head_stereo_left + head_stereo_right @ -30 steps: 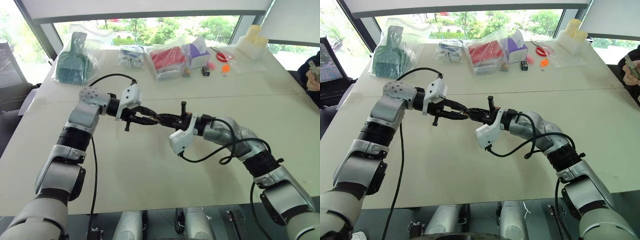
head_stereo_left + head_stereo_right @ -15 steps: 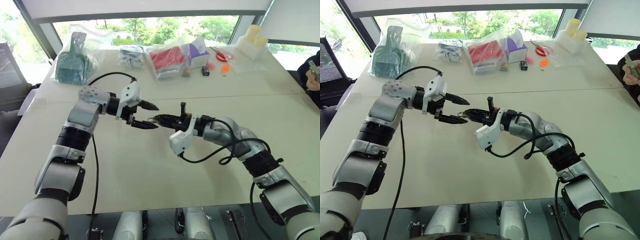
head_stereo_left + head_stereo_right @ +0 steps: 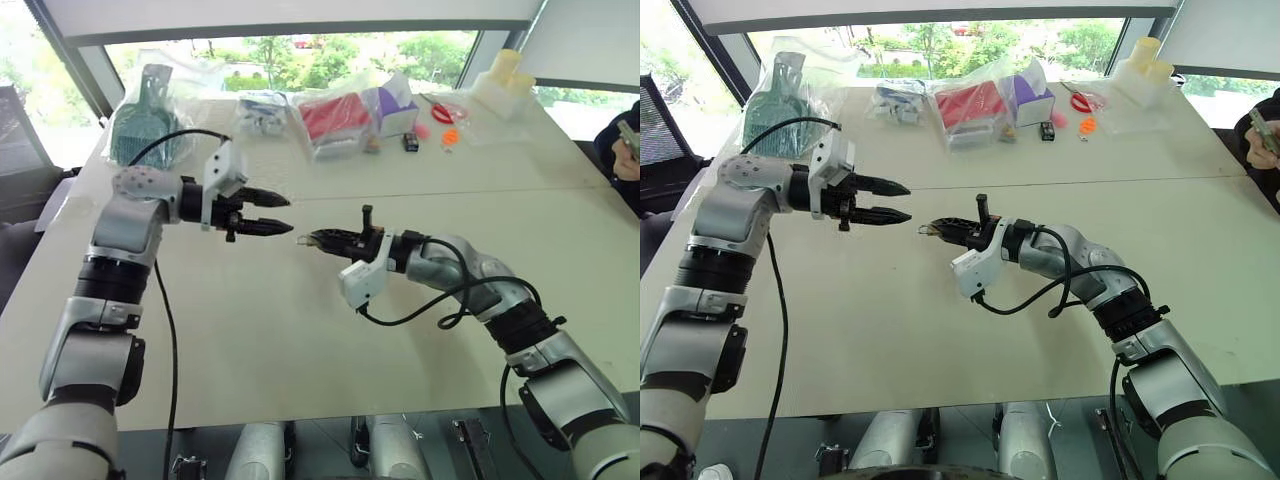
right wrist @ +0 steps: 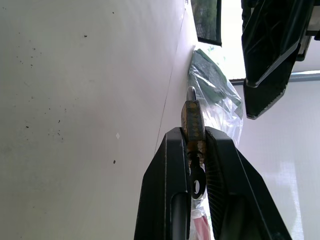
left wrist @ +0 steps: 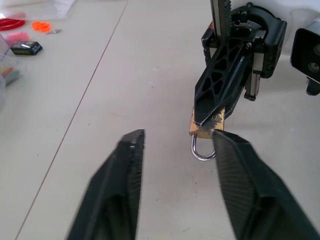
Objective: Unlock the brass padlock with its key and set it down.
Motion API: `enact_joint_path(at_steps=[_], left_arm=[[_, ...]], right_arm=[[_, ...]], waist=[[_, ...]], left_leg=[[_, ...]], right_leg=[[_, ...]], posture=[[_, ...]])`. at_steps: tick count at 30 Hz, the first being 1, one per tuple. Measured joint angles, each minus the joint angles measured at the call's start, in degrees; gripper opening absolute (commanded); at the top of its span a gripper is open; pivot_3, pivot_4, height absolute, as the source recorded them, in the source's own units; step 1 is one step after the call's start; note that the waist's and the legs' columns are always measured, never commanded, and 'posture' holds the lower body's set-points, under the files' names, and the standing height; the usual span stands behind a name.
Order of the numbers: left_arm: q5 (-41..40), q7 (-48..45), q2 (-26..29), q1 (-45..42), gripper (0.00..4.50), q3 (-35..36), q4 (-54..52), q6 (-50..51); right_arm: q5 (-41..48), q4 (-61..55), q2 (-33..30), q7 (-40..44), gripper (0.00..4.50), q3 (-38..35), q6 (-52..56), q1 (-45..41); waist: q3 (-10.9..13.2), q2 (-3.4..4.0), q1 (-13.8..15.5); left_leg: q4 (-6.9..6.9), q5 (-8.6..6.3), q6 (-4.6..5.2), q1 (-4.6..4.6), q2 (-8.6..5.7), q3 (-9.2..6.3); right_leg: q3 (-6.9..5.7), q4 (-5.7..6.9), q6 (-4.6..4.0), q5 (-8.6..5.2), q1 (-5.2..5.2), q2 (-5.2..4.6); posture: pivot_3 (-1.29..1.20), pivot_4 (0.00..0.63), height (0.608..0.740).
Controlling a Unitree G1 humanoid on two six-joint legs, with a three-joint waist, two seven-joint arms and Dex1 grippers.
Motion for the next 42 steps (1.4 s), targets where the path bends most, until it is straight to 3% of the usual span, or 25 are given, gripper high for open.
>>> enact_joint_path(at_steps=[2, 20, 23, 31, 42], left_arm=[[-0.01, 0.20, 0.00, 0.37, 0.05, -0.01, -0.63, 0.03], [-0.53, -0.90, -1.77, 0.08, 0.05, -1.88, -2.00, 1.52], [-0.81, -0.84, -1.79, 0.04, 0.93, -1.88, -1.82, 2.18], [-0.75, -0.72, -1.81, -0.18, 4.44, -1.92, -1.39, 1.82], [-0.66, -0.30, -4.23, -0.18, 4.44, -2.55, -0.12, 0.78]], right_arm=[[0.00, 0.20, 0.21, 0.00, 0.00, 0.00, -0.17, -0.28], [-0.38, -0.33, 0.44, -3.21, 0.00, -0.33, -1.73, -0.84], [-0.45, -0.33, 0.43, -3.19, 0.00, -0.33, -1.78, -0.83], [-0.45, -0.45, 0.43, -3.19, 0.00, -0.31, -2.01, -0.83], [-0.39, -1.45, 0.39, -3.05, 0.00, -0.31, -2.04, -0.83]], waist=[[0.00, 0.00, 0.00], [0.00, 0.00, 0.01], [0.00, 0.00, 0.02], [0.00, 0.00, 0.02], [0.00, 0.00, 0.11]], left_leg=[[0.00, 0.00, 0.00, 0.00, 0.00, 0.00], [0.00, 0.00, -0.01, 0.02, 0.00, 0.14], [0.00, 0.00, 0.00, 0.02, 0.00, 0.13], [0.00, 0.00, 0.00, 0.02, 0.00, 0.13], [0.00, 0.00, 0.00, 0.02, -0.01, 0.15]], right_leg=[[0.00, 0.00, 0.00, 0.00, 0.00, 0.00], [0.02, 0.00, 0.00, 0.00, 0.01, 0.00], [0.02, 0.00, 0.00, 0.00, 0.01, 0.00], [0.02, 0.00, 0.00, 0.00, 0.01, 0.00], [0.02, 0.00, 0.00, 0.00, 0.01, 0.00]], posture=[[0.00, 0.150, 0.740], [0.00, 0.150, 0.740], [0.00, 0.150, 0.740], [0.00, 0.150, 0.740], [0.00, 0.150, 0.740]])
